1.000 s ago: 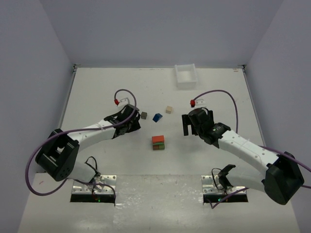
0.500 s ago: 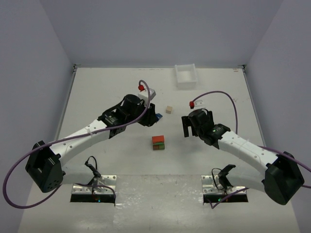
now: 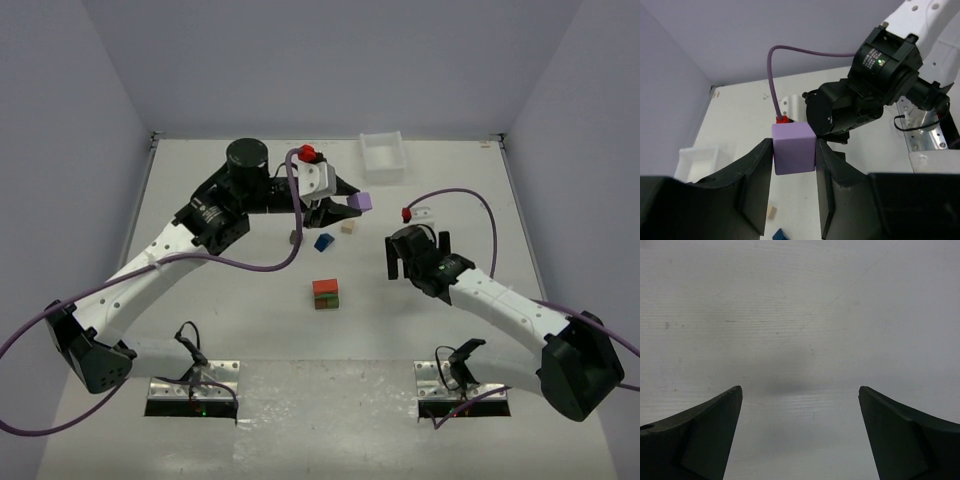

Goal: Build the wood block tower

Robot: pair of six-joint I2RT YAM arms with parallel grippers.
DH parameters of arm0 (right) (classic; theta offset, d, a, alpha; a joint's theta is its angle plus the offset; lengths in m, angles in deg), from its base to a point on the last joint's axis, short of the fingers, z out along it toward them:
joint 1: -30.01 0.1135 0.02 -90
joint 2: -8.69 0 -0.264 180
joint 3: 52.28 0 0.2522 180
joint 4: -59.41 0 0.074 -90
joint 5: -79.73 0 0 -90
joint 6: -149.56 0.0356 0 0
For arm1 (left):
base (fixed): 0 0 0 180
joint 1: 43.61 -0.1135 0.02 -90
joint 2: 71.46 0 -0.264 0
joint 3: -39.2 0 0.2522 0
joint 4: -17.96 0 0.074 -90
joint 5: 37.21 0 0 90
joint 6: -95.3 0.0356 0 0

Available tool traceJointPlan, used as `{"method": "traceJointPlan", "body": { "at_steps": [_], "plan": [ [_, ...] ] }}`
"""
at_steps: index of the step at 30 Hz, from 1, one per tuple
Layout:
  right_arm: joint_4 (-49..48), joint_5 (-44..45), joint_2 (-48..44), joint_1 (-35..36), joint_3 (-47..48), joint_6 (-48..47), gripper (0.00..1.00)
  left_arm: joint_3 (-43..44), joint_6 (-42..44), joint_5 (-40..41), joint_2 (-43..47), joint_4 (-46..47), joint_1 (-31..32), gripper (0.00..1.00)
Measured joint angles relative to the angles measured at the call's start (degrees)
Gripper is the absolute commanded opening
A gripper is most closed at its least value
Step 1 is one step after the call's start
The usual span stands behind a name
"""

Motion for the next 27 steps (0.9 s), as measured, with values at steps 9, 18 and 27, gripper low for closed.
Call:
{"method": "traceJointPlan", "body": {
  "at_steps": [9, 18, 27],
  "plan": [
    [8.07, 4.82, 7.02, -0.82, 2.96, 3.86, 0.99, 11.31, 8.0, 1.32, -14.52, -20.62, 0.02, 0.0],
    [14.69, 7.85, 10.0, -1.11, 4.56, 7.08, 0.99, 2.59, 10.32, 9.08, -17.52, -30.92, 0.47, 0.0],
    [17.37, 9.65, 4.47, -1.27, 3.83, 9.59, 0.99, -7.31, 10.03, 16.26, -15.04, -30.73, 4.38, 0.0]
  ]
}}
